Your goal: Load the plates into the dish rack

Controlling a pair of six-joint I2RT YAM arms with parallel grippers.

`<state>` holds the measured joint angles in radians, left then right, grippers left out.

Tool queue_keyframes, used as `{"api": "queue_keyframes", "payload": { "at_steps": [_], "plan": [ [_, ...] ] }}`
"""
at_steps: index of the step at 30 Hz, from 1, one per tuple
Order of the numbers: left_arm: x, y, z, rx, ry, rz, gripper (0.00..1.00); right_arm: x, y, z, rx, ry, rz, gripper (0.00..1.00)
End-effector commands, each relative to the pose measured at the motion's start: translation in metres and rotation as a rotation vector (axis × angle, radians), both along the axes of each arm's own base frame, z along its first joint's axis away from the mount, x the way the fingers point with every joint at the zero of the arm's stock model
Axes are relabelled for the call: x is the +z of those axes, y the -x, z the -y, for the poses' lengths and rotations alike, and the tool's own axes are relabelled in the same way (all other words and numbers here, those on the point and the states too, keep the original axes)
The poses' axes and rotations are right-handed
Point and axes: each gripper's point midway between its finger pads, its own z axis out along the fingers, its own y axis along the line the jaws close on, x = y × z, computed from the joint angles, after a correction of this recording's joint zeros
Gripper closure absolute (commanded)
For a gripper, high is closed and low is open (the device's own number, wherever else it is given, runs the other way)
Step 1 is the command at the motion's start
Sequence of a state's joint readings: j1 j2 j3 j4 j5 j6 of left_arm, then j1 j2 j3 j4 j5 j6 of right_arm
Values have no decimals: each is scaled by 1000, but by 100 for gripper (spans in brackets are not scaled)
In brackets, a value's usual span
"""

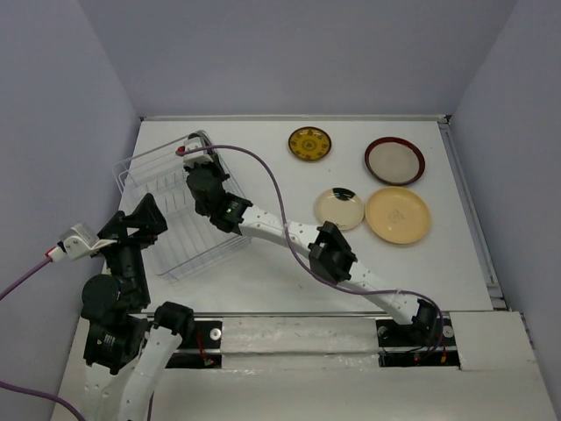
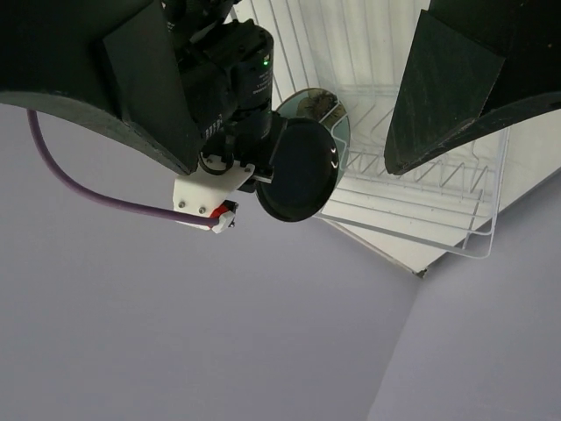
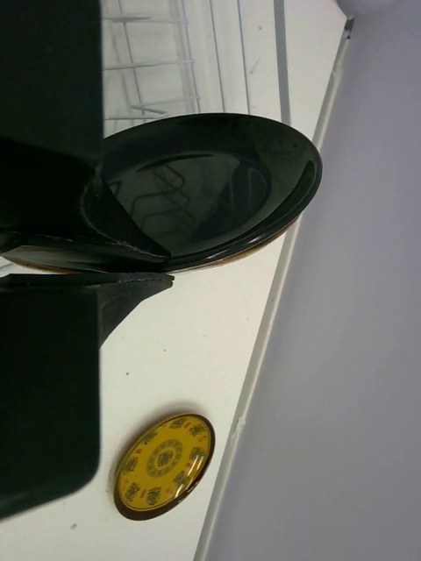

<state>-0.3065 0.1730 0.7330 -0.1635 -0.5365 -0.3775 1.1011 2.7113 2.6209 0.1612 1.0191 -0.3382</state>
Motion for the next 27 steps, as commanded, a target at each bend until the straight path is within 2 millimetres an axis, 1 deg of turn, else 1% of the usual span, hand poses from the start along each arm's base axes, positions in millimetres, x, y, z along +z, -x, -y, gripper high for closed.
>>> {"api": "queue_keyframes", "payload": {
  "at_steps": [1,5,6,7,8,9,11,12,13,14,15,16,17,18,22,25,27],
  "plan": [
    [17,7,-1,-9,27,61,1,4,1,-1,-20,-85,12,93],
    [16,6,1,-15,28,59,1,-11,0,-1,-27,-66,-5,93],
    [16,5,1,-17,28,58,1,-17,5,-6,-17,-58,-12,93],
    [16,5,1,-18,27,59,1,-20,5,-6,-14,-54,-16,93],
    [16,5,2,-22,28,58,1,-24,13,-13,3,-47,-21,93],
    [15,4,3,-25,27,56,1,-25,13,-13,6,-46,-22,93],
    [15,4,3,-27,27,56,1,-30,30,-28,42,-32,-22,93],
    [15,4,3,-25,27,56,1,-31,29,-28,41,-26,-17,93],
    [14,3,3,-26,28,54,1,-32,36,-33,52,-13,-10,93],
    [14,3,3,-27,27,54,1,-38,36,-34,52,-3,-13,85],
    [14,2,4,-27,27,52,1,-38,42,-38,63,-7,-14,81],
    [14,3,4,-27,26,53,1,-39,43,-39,68,-11,-16,72],
    [14,2,4,-27,26,51,1,-39,43,-38,71,-13,-20,68],
    [13,2,4,-27,25,50,1,-38,49,-42,84,-28,-24,65],
    [13,1,4,-28,24,46,1,-29,53,-45,125,-76,-36,48],
    [12,1,4,-27,22,44,1,-19,57,-44,153,-95,-44,44],
    [12,1,4,-27,21,42,1,-6,61,-40,173,-115,-57,44]
  ]
}}
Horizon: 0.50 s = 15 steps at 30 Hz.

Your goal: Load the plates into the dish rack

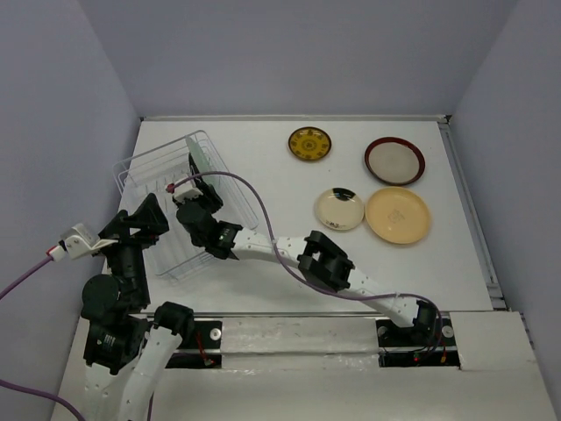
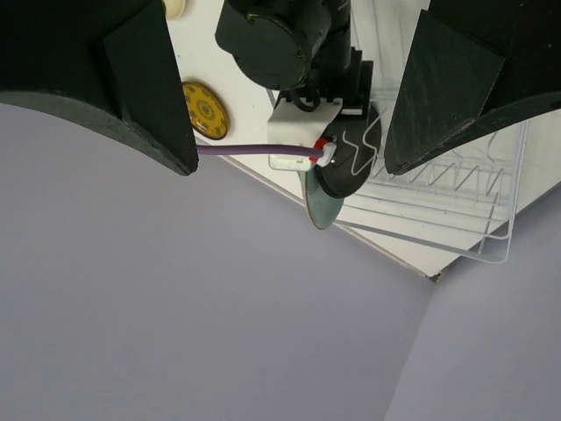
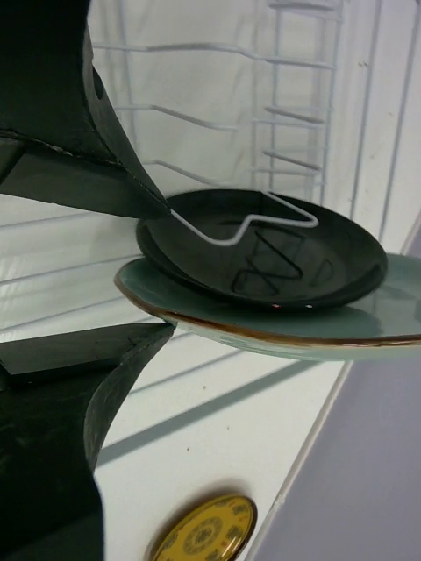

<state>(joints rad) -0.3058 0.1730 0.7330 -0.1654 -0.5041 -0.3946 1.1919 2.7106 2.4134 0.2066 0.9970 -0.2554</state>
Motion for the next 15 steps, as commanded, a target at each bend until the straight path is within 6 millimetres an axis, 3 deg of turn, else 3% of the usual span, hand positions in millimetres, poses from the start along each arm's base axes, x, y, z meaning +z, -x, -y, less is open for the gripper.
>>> {"api": "queue_keyframes", "payload": {
  "at_steps": [1,3,8,11,15],
  "plan": [
    [11,1,-2,7,13,35,1,76,12,2,68,-191,-4,43],
    [11,1,-1,4,11,35,1,87,21,0,124,-239,-43,43],
    [10,-1,0,2,5,31,1,133,53,33,228,-319,-114,39],
    [10,-2,1,-4,4,30,1,145,69,52,272,-334,-160,33],
    [7,-6,5,-16,-2,17,1,129,86,75,303,-293,-260,30]
  ]
}}
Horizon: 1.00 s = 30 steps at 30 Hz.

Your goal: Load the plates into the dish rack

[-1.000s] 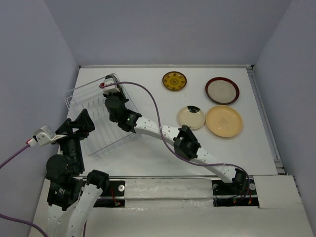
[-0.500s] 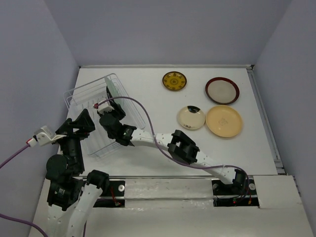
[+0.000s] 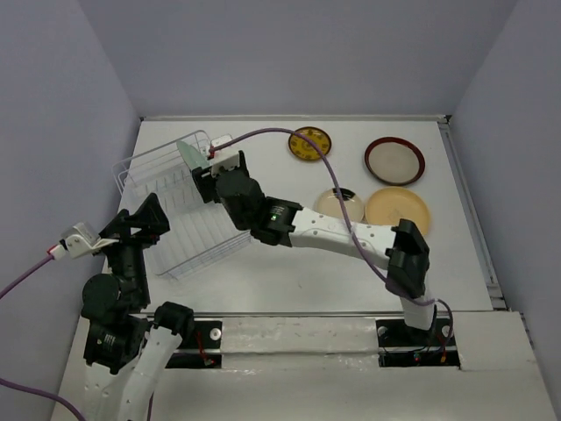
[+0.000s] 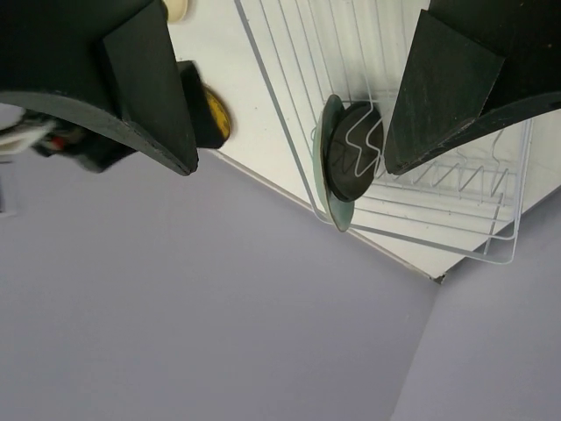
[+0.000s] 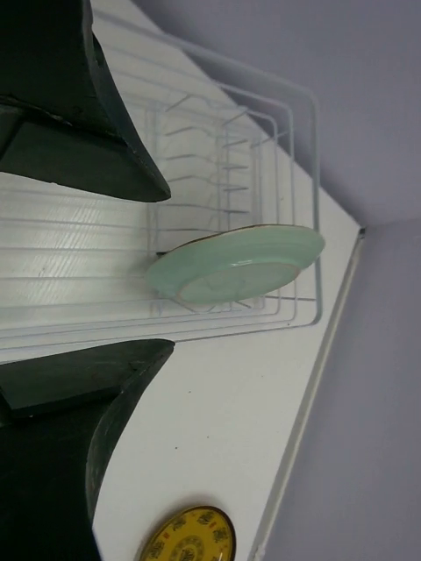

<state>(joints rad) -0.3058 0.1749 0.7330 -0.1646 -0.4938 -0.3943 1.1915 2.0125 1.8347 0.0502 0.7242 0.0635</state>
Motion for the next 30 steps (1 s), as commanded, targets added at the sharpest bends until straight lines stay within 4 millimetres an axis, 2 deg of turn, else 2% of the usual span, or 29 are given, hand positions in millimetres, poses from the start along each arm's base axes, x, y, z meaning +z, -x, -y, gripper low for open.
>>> {"api": "queue_keyframes", "payload": {
  "at_steps": [1,3,4,5,6,10,11,12,13,16,17,19,22,24,25,26,30],
  "plan": [
    [6,-6,3,-9,0,16,1,-23,23,14,85,-1,-129,30],
    [6,-8,5,-14,-4,12,1,-35,26,25,95,16,-165,30],
    [5,-10,7,-21,-6,8,1,-42,21,30,92,27,-181,26],
    [4,-11,8,-27,-4,6,1,-47,25,25,122,36,-203,24],
    [5,-11,9,-31,-5,7,1,-51,21,27,126,44,-219,24],
    [2,-16,9,-26,-13,-7,1,-49,10,6,196,60,-218,18],
    [1,-16,8,-23,-14,-9,1,-49,3,-6,225,60,-224,16],
    [0,-17,9,-23,-17,-15,1,-49,-6,-8,225,64,-219,15],
    [0,-18,9,-24,-17,-16,1,-53,-8,-14,232,73,-224,14],
    [0,-18,8,-21,-20,-17,1,-68,-36,-34,246,61,-254,14],
    [0,-18,8,-20,-21,-17,1,-71,-37,-39,251,58,-259,14],
    [0,-19,9,-26,-23,-17,1,-75,-57,-37,226,31,-270,14],
    [0,-19,9,-26,-24,-17,1,-79,-74,-46,211,7,-267,15],
    [0,-18,9,-27,-29,-18,1,-87,-94,-38,159,0,-279,18],
    [0,-18,10,-28,-29,-18,1,-87,-96,-37,141,-8,-278,19],
    [-1,-18,10,-28,-29,-18,1,-87,-106,-28,87,-15,-271,23],
    [-1,-19,11,-36,-29,-19,1,-79,-115,-13,1,-79,-273,33]
  ]
}}
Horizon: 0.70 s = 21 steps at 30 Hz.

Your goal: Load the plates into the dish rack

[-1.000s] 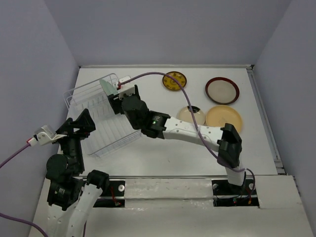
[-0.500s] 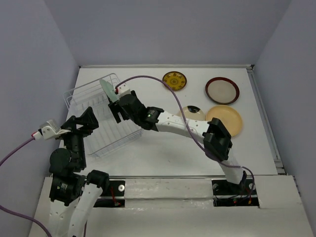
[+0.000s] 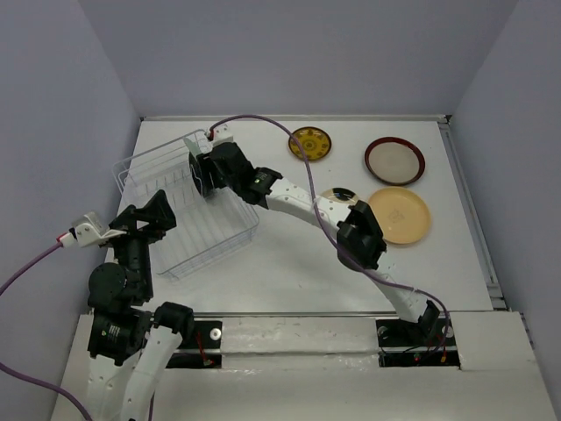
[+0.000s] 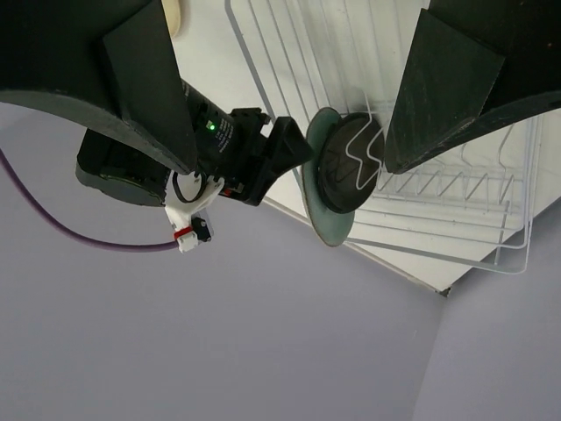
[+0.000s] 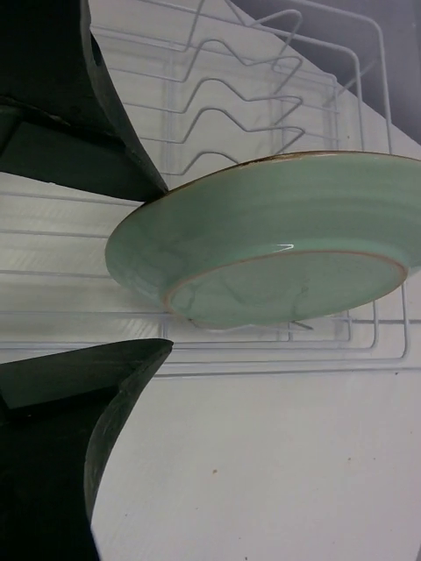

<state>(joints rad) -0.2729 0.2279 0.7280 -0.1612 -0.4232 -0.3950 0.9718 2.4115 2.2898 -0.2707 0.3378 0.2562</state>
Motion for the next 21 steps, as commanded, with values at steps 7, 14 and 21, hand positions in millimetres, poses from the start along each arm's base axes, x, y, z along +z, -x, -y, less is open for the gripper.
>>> {"api": "queue_keyframes", "payload": {
  "at_steps": [7,14,21],
  "plan": [
    [7,-7,3,-8,2,26,1,42,-14,34,-235,-193,-7,44],
    [6,-8,3,-7,1,21,1,40,-1,38,-217,-219,-59,35],
    [6,-8,4,-13,-1,21,1,41,35,70,-141,-180,-89,20]
  ]
}}
